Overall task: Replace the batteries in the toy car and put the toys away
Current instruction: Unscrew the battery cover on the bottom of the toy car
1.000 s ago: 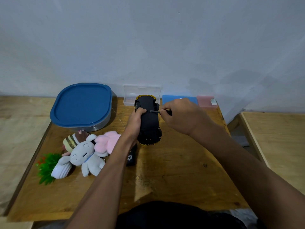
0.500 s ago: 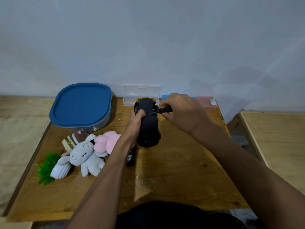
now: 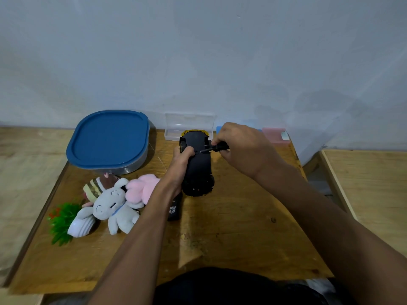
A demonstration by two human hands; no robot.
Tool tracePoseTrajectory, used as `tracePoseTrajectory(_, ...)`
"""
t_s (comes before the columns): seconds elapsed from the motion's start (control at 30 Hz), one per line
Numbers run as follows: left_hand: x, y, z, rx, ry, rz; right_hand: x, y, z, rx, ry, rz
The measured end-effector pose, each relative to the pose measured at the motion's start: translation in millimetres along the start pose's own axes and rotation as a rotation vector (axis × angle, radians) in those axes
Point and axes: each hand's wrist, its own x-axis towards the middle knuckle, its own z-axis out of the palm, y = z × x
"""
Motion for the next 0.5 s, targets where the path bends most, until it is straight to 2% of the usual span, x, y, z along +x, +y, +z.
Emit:
tracePoseTrajectory(0.13, -0.3, 1.3, -0.9, 0.039, -0.020, -0.023, -0.5, -0.3, 1.3, 0.008, -0.009, 0.005)
tracePoseTrajectory(0.27, 0.0, -0.3, -1.5, -0.030, -0.061, -0.022, -0.3, 0.4, 1.5, 0.014, -0.004, 0.005)
tracePoseTrajectory(0.5, -9.3, 8.3, 6.3, 0.011, -0.003, 0.003, -0.5, 4.2, 8.2, 0.021, 0.045, -0.004)
